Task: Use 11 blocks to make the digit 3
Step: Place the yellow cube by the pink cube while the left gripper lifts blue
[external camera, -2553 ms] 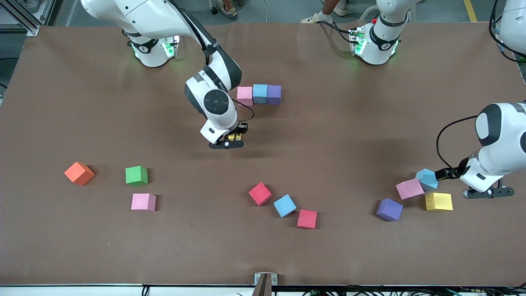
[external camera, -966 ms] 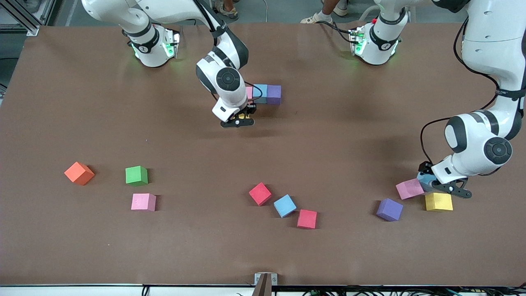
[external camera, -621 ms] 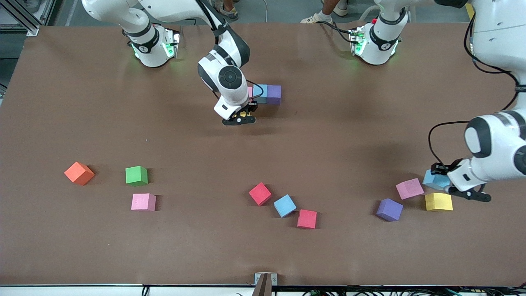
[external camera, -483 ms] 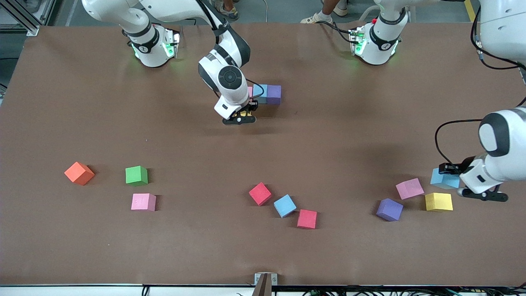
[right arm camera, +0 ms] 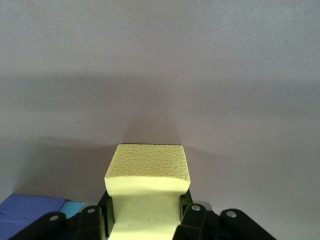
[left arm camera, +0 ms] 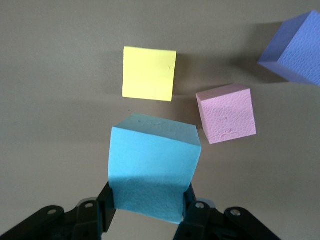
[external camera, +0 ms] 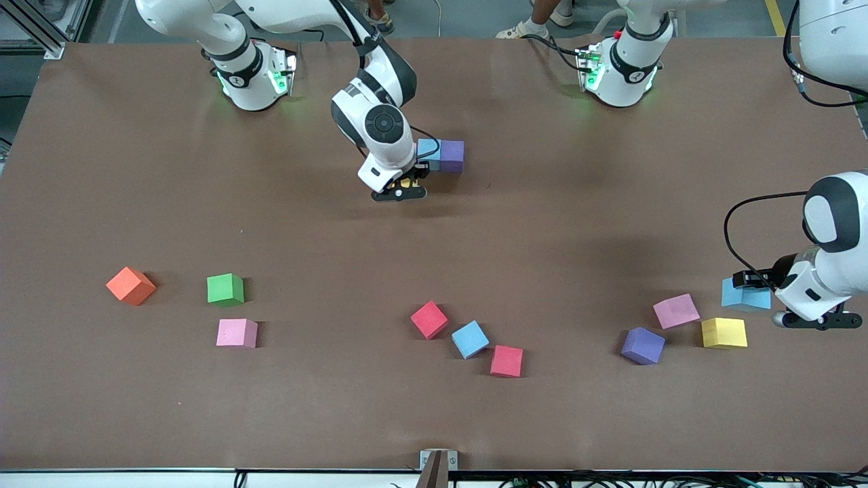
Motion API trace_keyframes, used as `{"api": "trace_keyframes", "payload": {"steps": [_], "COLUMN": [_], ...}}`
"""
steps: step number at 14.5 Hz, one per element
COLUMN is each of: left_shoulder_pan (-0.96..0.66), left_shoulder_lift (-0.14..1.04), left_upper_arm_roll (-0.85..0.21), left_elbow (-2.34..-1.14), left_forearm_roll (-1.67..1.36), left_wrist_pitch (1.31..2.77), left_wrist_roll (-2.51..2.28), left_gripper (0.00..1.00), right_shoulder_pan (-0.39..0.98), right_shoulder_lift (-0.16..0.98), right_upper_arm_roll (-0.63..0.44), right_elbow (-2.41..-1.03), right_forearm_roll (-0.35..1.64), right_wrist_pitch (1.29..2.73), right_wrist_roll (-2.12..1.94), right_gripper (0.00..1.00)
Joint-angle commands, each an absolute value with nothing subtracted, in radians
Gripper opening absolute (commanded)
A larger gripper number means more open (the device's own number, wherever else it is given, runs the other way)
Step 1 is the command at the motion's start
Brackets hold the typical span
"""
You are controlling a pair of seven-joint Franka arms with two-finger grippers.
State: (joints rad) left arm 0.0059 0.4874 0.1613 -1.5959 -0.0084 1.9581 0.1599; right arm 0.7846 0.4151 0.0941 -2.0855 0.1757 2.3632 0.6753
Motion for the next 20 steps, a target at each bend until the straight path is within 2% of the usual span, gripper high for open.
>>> {"api": "trace_keyframes", "payload": {"steps": [1,16,20], "left_shoulder_pan": [0.000,-0.017,-0.018], "left_shoulder_lift": [0.477,0.488,0.495], "left_upper_arm_roll": [0.160,0.155,0.155], "left_elbow": [-1.575,-1.575,-1.575], "left_forearm_roll": [-0.026,-0.041,-0.040], "left_wrist_pitch": [1.944,1.951,1.951], "left_wrist_roll": [0.127,0.127,0.123], "left_gripper": [0.05,0.06,0.10], "right_shoulder_pan": [0.792,0.795,0.798], "right_shoulder_lift": [0.376,0.376,0.376], "right_upper_arm_roll": [0.091,0.091,0.112], "right_elbow": [-2.120,-2.138,-2.138], "right_forearm_roll": [0.195,0.195,0.195], "right_wrist_pitch": [2.352,2.361,2.362], "right_wrist_roll": [0.681,0.698,0.712], "right_gripper": [0.42,0.42,0.42]}}
